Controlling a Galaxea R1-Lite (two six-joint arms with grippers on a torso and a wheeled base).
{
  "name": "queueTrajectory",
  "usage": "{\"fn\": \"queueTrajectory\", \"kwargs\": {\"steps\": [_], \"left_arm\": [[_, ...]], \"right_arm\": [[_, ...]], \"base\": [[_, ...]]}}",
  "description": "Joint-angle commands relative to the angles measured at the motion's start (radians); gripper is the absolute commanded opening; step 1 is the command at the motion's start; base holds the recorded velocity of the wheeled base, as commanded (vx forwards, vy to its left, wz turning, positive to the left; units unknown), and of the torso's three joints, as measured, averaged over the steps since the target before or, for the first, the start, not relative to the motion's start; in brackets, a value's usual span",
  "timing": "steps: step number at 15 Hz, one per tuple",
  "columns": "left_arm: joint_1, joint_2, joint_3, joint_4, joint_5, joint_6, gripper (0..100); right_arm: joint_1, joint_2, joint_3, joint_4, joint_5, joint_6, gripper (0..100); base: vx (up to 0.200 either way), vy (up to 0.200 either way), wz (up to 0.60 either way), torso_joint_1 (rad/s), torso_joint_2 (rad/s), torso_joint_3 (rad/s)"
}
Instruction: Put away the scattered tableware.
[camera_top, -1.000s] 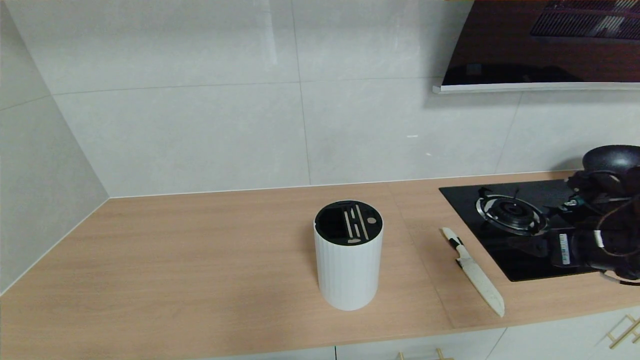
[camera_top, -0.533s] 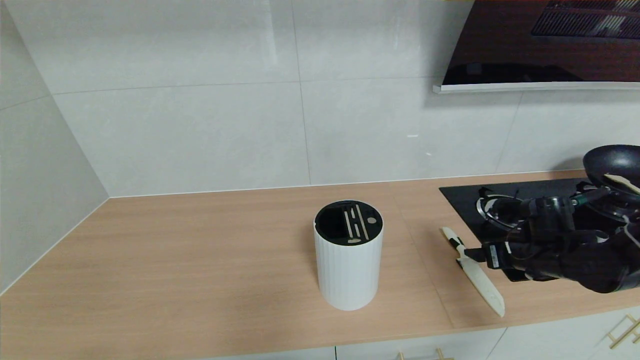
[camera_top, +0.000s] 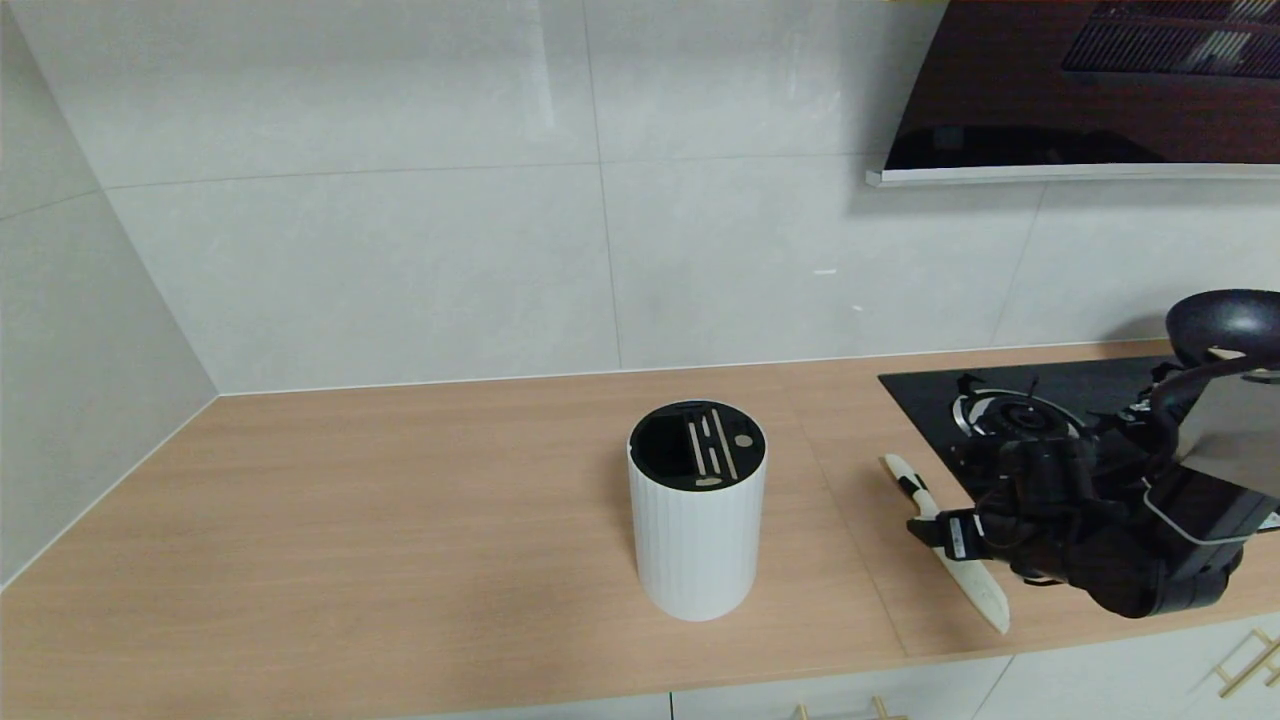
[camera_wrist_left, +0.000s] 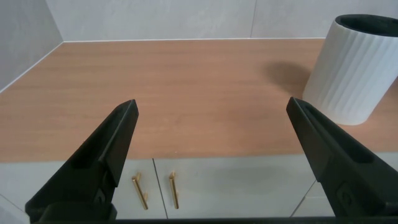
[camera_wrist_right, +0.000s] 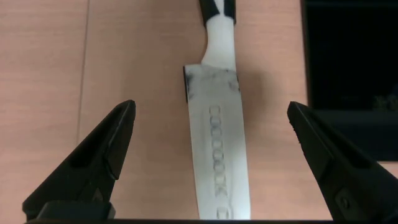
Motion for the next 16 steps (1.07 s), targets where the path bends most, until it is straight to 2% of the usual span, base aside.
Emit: {"fn": "queueTrajectory", "kwargs": {"steps": [1, 3, 7, 16], "left_arm": [[0.000, 0.000, 0.000, 0.000, 0.001, 0.000, 100], [0.000, 0.000, 0.000, 0.000, 0.001, 0.000, 100], [0.000, 0.000, 0.000, 0.000, 0.001, 0.000, 100], [0.000, 0.000, 0.000, 0.000, 0.001, 0.000, 100]], "right_arm": [[-0.001, 0.062, 0.000, -0.058, 0.000, 0.000, 100], [-0.010, 0.099, -0.002, -0.133, -0.001, 0.000, 100], [-0.013, 0.128, -0.005, -0.180, -0.001, 0.000, 100], [-0.027, 0.156, -0.022, -0.199, -0.003, 0.000, 100]], "base": [[0.000, 0.000, 0.00, 0.000, 0.00, 0.000], [0.000, 0.000, 0.00, 0.000, 0.00, 0.000], [0.000, 0.000, 0.00, 0.000, 0.00, 0.000], [0.000, 0.000, 0.00, 0.000, 0.00, 0.000]]}}
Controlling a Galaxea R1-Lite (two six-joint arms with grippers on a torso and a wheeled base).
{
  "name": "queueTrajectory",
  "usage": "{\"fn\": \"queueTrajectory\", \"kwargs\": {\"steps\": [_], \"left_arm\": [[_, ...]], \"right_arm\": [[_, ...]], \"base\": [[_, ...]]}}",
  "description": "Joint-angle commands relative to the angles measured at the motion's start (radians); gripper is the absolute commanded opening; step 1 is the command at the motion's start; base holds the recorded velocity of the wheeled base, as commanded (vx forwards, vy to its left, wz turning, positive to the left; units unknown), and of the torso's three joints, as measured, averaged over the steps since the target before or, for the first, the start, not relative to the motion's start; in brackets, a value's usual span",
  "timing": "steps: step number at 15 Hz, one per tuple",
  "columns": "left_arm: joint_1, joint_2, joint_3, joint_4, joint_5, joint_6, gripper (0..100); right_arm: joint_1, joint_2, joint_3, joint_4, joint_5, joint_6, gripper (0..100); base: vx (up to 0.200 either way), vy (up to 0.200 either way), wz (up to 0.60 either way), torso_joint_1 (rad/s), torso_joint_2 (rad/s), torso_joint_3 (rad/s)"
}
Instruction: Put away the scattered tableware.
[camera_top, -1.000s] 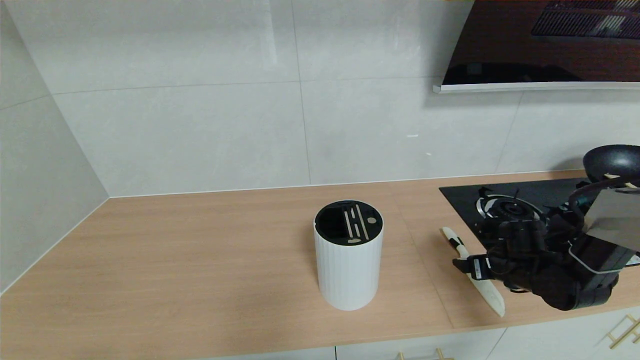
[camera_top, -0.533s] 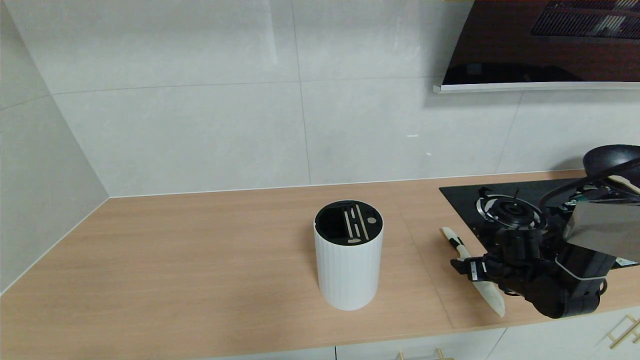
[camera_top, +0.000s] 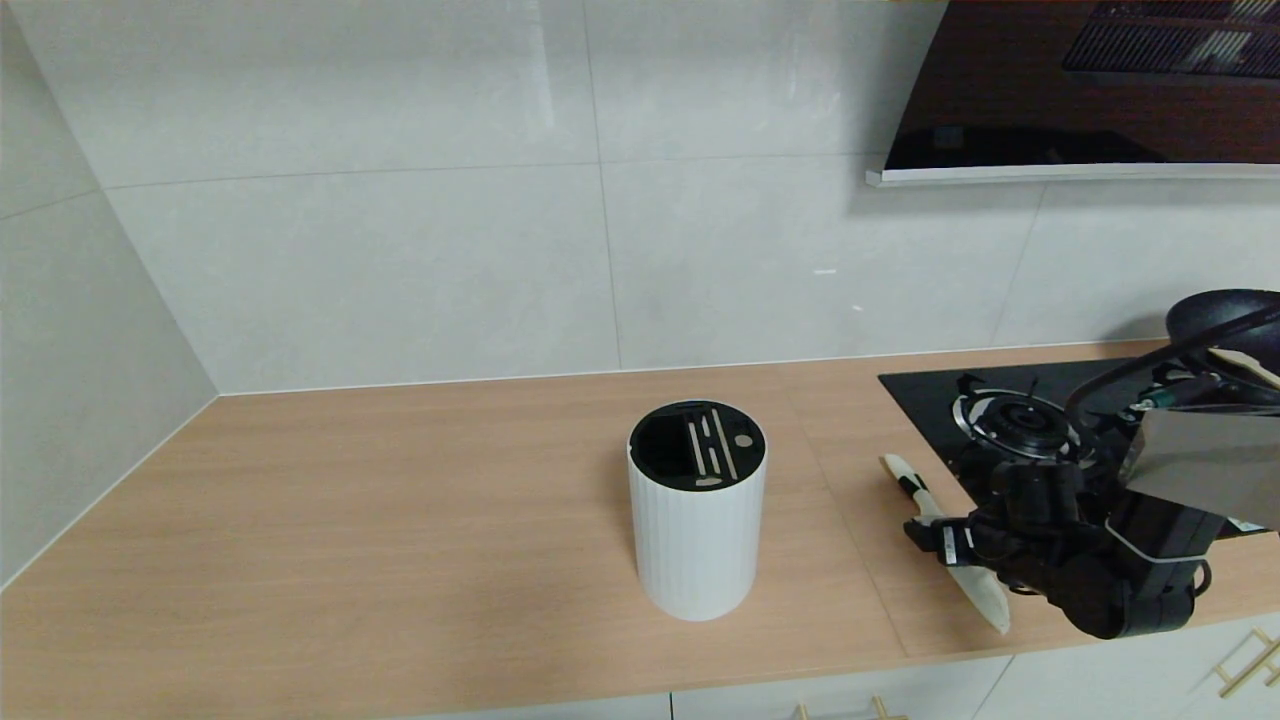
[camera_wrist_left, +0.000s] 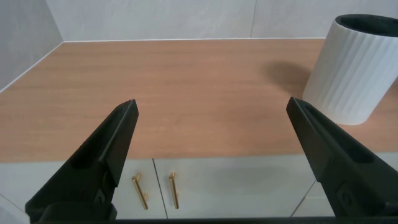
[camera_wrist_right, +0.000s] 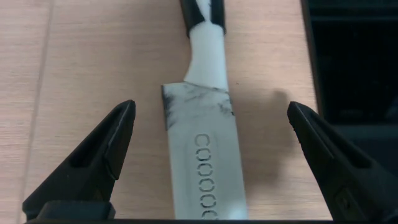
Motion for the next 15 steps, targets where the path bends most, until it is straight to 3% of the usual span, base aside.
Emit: {"fn": "queueTrajectory", "kwargs": {"steps": [1, 9, 10, 15], "left_arm": [[0.000, 0.000, 0.000, 0.000, 0.000, 0.000, 100], [0.000, 0.000, 0.000, 0.000, 0.002, 0.000, 100], [0.000, 0.000, 0.000, 0.000, 0.002, -0.002, 100], [0.000, 0.000, 0.000, 0.000, 0.002, -0.002, 100]], "right_arm": [[0.000, 0.005, -0.004, 0.000, -0.008, 0.000, 100], [0.000, 0.025, -0.004, -0.026, -0.010, -0.008, 100], [0.000, 0.028, -0.004, -0.026, -0.010, -0.008, 0], [0.000, 0.043, -0.004, -0.028, -0.010, -0.017, 0]], "base": [[0.000, 0.000, 0.00, 0.000, 0.00, 0.000], [0.000, 0.000, 0.00, 0.000, 0.00, 0.000], [0.000, 0.000, 0.00, 0.000, 0.00, 0.000], [0.000, 0.000, 0.00, 0.000, 0.00, 0.000]]}}
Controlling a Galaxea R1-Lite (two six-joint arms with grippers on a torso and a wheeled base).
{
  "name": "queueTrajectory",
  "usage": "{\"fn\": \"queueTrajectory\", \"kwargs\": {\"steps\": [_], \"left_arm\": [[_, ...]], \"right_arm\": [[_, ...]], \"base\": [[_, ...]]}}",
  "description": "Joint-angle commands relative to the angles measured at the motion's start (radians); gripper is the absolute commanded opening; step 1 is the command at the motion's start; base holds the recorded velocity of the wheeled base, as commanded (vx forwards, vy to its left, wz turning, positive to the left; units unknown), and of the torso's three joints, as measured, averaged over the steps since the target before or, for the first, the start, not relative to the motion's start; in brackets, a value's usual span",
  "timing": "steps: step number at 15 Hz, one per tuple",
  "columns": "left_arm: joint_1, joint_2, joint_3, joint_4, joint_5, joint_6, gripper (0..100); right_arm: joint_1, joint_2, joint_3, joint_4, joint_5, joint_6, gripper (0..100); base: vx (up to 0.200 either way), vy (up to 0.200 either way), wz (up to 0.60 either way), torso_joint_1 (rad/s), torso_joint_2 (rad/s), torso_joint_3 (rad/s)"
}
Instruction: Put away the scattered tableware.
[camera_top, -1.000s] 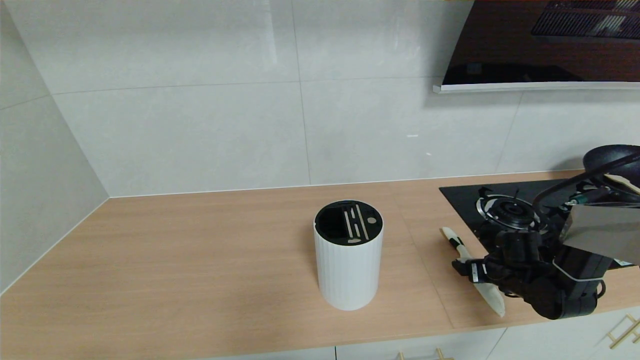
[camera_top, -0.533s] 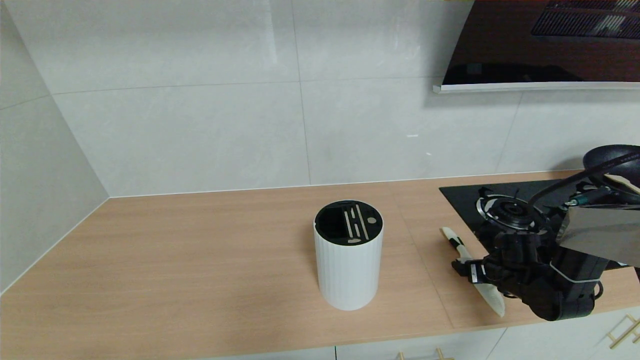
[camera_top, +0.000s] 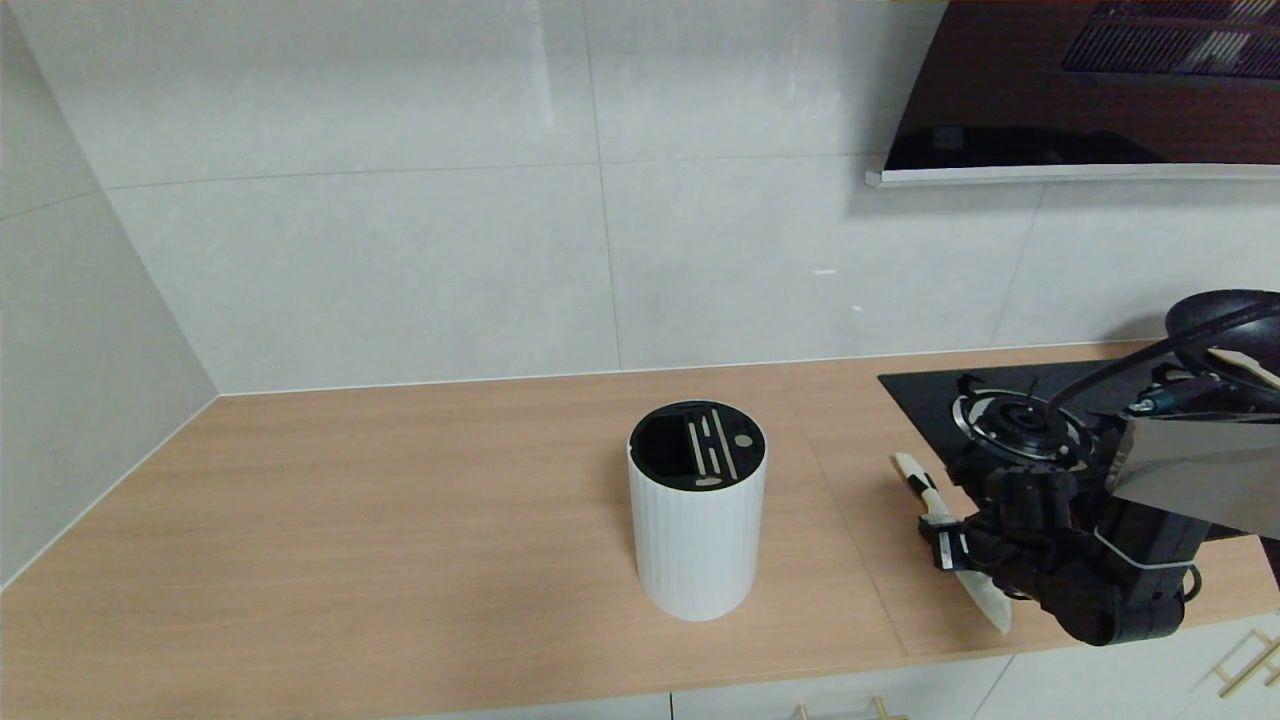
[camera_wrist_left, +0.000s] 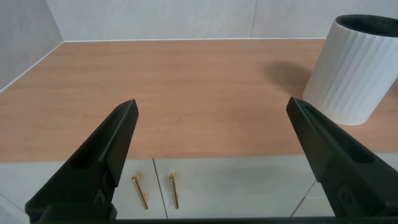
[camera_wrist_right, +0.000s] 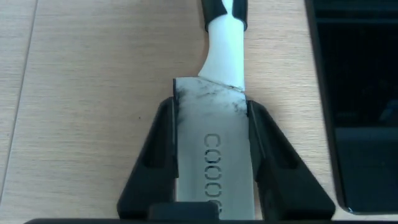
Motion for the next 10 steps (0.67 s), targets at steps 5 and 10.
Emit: {"fn": "queueTrajectory", "kwargs": {"steps": [5, 10], "left_arm": [[0.000, 0.000, 0.000, 0.000, 0.000, -0.001, 100], [0.000, 0.000, 0.000, 0.000, 0.000, 0.001, 100]], "right_arm": [[0.000, 0.002, 0.000, 0.004, 0.000, 0.000, 0], [0.003, -0.050, 0.041, -0.074, 0.000, 0.007, 0]], "base": [[0.000, 0.000, 0.00, 0.000, 0.00, 0.000], [0.000, 0.000, 0.00, 0.000, 0.00, 0.000]]}}
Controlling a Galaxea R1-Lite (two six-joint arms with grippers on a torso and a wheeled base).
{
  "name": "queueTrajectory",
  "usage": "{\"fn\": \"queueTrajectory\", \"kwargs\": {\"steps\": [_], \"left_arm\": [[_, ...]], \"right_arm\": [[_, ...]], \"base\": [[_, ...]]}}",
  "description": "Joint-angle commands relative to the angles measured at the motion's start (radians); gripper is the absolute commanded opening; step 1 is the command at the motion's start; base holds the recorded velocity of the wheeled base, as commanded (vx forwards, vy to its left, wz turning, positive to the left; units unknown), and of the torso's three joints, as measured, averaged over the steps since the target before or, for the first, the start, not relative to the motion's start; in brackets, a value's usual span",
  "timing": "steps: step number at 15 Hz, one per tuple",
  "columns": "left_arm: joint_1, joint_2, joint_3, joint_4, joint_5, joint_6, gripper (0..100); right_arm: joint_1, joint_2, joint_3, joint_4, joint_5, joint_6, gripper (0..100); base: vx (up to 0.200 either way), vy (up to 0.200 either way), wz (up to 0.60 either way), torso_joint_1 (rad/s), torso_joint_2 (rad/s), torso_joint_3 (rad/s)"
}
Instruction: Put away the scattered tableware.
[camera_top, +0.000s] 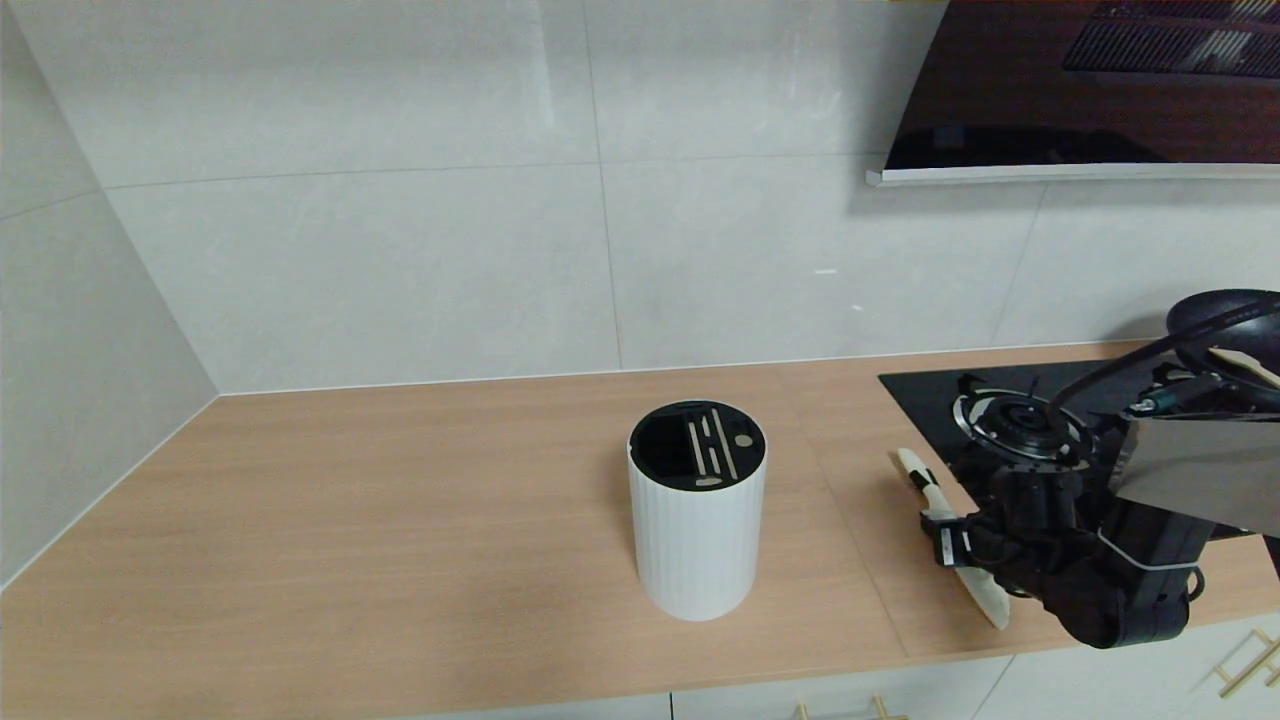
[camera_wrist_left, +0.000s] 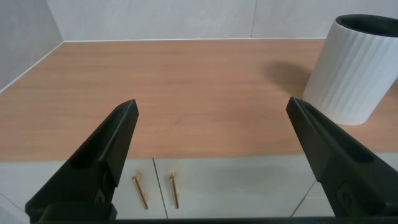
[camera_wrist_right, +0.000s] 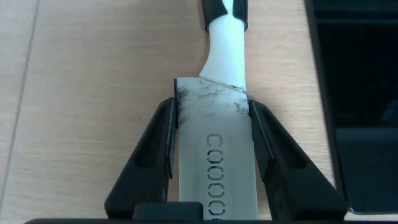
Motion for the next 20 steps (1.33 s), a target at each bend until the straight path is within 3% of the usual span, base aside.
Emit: {"fn": "queueTrajectory", "kwargs": {"steps": [1, 9, 12, 20], "left_arm": [[0.000, 0.000, 0.000, 0.000, 0.001, 0.001, 100], [0.000, 0.000, 0.000, 0.000, -0.001, 0.002, 100], [0.000, 0.000, 0.001, 0.001, -0.001, 0.004, 100], [0.000, 0.000, 0.001, 0.003, -0.002, 0.021, 100]], "right_arm": [[0.006, -0.057, 0.027, -0.019, 0.001, 0.001, 0], [0.095, -0.386, 0.153, -0.010, -0.001, -0.001, 0], [0.225, -0.498, 0.196, -0.008, -0.068, -0.001, 0], [0.351, -0.640, 0.053, 0.174, -0.083, -0.003, 0]], "base": [[0.000, 0.000, 0.00, 0.000, 0.00, 0.000], [0.000, 0.000, 0.00, 0.000, 0.00, 0.000], [0.000, 0.000, 0.00, 0.000, 0.00, 0.000], [0.000, 0.000, 0.00, 0.000, 0.00, 0.000]]}}
